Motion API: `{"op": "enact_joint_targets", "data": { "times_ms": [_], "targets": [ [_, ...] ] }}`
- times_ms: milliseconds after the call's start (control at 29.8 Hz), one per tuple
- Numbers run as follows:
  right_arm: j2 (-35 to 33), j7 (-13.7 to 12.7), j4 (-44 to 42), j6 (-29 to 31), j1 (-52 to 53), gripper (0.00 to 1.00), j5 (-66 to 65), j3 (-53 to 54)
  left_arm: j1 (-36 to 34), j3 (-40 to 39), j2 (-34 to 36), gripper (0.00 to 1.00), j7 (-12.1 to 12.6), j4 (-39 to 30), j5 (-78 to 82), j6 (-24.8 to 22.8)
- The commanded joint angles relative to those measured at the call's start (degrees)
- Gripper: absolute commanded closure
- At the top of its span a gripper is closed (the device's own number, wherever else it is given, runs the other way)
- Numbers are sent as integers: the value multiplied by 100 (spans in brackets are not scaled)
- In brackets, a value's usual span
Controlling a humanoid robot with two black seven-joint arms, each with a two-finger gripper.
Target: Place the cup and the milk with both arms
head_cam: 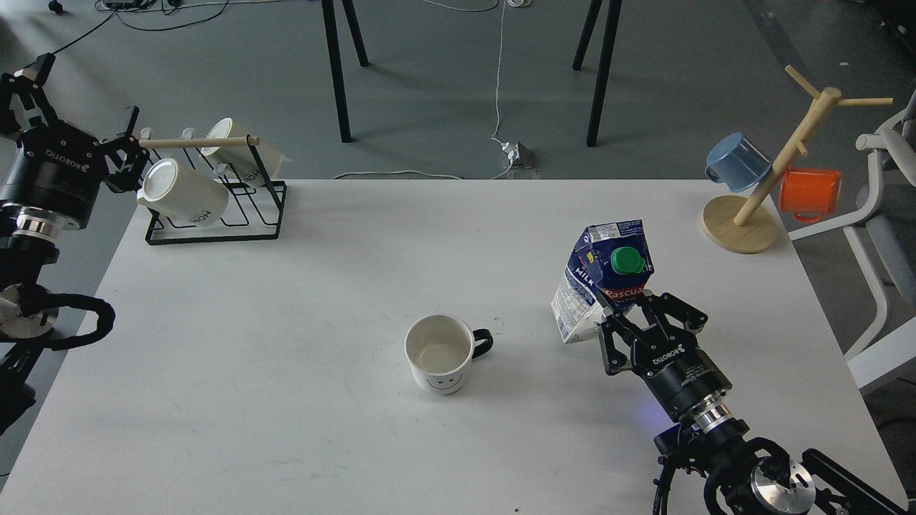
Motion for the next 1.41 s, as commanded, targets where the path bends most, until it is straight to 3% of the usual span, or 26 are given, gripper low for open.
{"op": "enact_joint_targets", "data": {
  "times_ms": [0, 469, 938, 1039, 1072, 1106, 1374],
  "targets": [
    [273, 2, -46, 0, 6, 63, -343, -115, 8, -7, 16, 1, 0, 0, 0, 0],
    [414, 2, -99, 0, -73, 62, -493, -432, 8, -7, 25, 1, 0, 0, 0, 0],
    [414, 2, -222, 0, -126, 44, -493, -458, 8, -7, 25, 1, 0, 0, 0, 0],
    [414, 2, -204, 0, -170, 32, -493, -458, 8, -7, 33, 1, 0, 0, 0, 0],
    [414, 2, -204, 0, -179, 24, -493, -458, 8, -7, 33, 1, 0, 0, 0, 0],
    [414, 2, -187, 0, -187, 4, -493, -458, 8, -7, 33, 1, 0, 0, 0, 0],
    [379, -15, -82, 0, -433, 1, -502, -458, 8, -7, 42, 1, 0, 0, 0, 0]
  ]
}}
